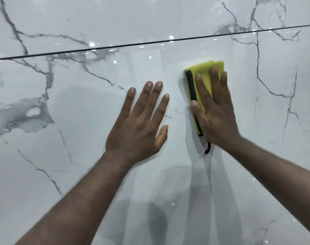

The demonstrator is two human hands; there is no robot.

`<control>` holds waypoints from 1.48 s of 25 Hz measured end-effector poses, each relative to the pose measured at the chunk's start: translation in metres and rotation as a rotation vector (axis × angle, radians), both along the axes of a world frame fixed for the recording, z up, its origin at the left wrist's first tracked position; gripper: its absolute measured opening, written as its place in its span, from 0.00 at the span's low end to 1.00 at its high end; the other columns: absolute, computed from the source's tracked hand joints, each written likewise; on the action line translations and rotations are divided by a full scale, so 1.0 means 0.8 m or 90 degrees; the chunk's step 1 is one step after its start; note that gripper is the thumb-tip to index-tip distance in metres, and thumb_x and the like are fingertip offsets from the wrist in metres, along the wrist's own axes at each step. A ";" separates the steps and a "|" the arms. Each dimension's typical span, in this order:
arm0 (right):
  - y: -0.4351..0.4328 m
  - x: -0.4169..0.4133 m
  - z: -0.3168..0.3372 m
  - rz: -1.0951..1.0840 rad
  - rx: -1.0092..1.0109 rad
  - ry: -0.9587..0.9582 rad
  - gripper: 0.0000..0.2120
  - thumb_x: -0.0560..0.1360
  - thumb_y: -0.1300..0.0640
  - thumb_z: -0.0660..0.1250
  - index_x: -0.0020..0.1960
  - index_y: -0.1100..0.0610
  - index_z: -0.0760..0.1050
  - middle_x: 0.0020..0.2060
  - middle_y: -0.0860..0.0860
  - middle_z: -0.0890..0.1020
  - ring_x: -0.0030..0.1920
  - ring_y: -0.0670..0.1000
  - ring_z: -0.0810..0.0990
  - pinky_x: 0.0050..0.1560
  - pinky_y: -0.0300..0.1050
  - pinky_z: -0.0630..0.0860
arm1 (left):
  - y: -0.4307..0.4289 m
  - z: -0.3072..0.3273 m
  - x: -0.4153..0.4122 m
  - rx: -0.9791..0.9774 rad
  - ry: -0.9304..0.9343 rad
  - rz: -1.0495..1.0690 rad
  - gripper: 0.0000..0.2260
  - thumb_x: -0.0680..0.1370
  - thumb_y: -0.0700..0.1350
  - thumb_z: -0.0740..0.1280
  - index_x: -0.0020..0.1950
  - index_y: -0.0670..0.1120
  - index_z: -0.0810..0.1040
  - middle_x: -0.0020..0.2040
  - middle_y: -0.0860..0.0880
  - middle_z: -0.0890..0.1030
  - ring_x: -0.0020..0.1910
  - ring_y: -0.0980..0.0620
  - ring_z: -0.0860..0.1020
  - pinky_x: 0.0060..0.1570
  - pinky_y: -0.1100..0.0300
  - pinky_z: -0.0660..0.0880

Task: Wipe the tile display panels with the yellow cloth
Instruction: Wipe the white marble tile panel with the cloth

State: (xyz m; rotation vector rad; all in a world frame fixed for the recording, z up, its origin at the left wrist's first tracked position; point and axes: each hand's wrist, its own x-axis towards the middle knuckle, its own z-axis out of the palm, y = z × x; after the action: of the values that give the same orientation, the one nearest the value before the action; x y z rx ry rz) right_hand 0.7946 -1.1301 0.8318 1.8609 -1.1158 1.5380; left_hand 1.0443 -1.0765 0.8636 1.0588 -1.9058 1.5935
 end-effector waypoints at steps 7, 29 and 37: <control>0.018 0.057 -0.028 -0.048 0.051 -0.155 0.30 0.89 0.46 0.53 0.87 0.53 0.49 0.86 0.57 0.42 0.85 0.61 0.39 0.85 0.61 0.42 | 0.032 0.011 0.032 0.015 0.033 -0.028 0.34 0.85 0.58 0.60 0.87 0.42 0.63 0.89 0.41 0.53 0.88 0.42 0.52 0.84 0.35 0.54; 0.116 0.258 0.006 0.073 0.102 -0.218 0.30 0.88 0.44 0.54 0.87 0.42 0.47 0.85 0.43 0.38 0.85 0.53 0.35 0.84 0.63 0.45 | 0.143 -0.021 0.296 -0.033 0.096 -0.009 0.34 0.84 0.56 0.63 0.87 0.43 0.62 0.88 0.41 0.56 0.88 0.41 0.55 0.84 0.36 0.56; 0.125 0.281 0.022 0.080 0.051 -0.168 0.29 0.89 0.46 0.56 0.87 0.46 0.51 0.87 0.51 0.43 0.86 0.57 0.38 0.84 0.58 0.45 | 0.137 -0.030 0.316 -0.048 0.082 -0.007 0.33 0.86 0.57 0.60 0.88 0.43 0.59 0.88 0.41 0.56 0.87 0.42 0.56 0.84 0.36 0.57</control>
State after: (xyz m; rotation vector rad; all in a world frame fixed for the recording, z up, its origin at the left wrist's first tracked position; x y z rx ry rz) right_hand 1.0192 -1.0298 0.8491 1.8497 -1.2087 1.8790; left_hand 1.2971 -0.9672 0.8396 1.0901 -1.7508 1.5402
